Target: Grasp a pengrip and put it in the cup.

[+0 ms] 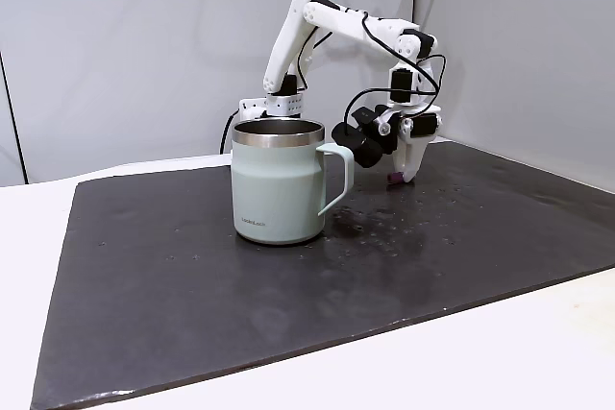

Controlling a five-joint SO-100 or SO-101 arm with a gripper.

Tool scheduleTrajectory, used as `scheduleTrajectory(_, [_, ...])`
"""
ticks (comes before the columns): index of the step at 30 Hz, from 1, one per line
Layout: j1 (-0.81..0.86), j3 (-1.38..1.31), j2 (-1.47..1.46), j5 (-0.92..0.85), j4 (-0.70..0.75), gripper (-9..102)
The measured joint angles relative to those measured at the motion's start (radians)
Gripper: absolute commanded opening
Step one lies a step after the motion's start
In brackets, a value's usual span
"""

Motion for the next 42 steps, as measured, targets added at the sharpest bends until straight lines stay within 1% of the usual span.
scheduleTrajectory(6, [0.017,0.000,0.012,0.006,0.015,0])
scheduleTrajectory(13, [0.021,-0.192,0.184,-0.003,0.155,0])
scheduleTrajectory(18, [0.023,-0.216,0.328,-0.048,0.213,0])
scheduleTrajectory(21, [0.052,-0.216,0.388,-0.071,0.238,0])
scheduleTrajectory(29, [0.242,-0.216,0.419,-0.140,0.276,0])
scheduleTrajectory(35, [0.434,-0.390,0.420,-0.206,0.284,0])
scheduleTrajectory(42, [0.611,-0.529,0.385,-0.267,0.281,0])
